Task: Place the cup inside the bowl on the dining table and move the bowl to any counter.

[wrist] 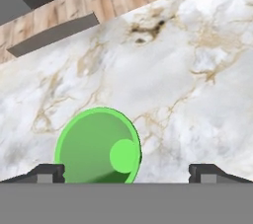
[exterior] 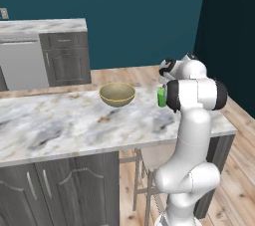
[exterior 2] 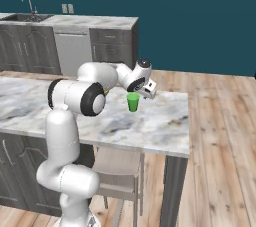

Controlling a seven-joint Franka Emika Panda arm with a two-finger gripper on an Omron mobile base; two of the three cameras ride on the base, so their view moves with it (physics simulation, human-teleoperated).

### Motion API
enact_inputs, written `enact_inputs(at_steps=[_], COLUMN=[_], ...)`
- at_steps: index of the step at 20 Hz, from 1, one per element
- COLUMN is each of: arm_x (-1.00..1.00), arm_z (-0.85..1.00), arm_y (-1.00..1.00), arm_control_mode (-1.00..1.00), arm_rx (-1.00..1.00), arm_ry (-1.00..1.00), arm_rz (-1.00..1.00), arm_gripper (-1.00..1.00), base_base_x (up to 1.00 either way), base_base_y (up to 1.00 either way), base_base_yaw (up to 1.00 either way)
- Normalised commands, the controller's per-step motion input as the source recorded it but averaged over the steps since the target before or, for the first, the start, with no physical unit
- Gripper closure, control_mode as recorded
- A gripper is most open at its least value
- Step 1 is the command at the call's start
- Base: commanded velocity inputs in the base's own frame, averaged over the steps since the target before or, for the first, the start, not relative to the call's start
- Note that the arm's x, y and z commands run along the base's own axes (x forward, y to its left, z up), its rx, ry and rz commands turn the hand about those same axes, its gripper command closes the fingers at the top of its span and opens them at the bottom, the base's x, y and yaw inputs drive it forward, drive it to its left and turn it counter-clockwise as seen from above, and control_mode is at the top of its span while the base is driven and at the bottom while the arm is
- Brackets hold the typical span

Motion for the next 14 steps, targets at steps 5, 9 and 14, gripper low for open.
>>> enact_inputs(at_steps=[5,9,14], arm_x=[0.04,0.04,0.13], arm_z=[-0.11,-0.17,-0.15], arm_y=[0.0,0.0,0.0], arm_control_mode=[-1.0,-1.0,-1.0], arm_rx=[0.0,0.0,0.0], arm_ry=[0.0,0.0,0.0], arm_rz=[0.0,0.0,0.0], arm_gripper=[-1.0,-1.0,-1.0], base_base_x=[0.0,0.0,0.0], base_base_y=[0.0,0.0,0.0], base_base_yaw=[0.0,0.0,0.0])
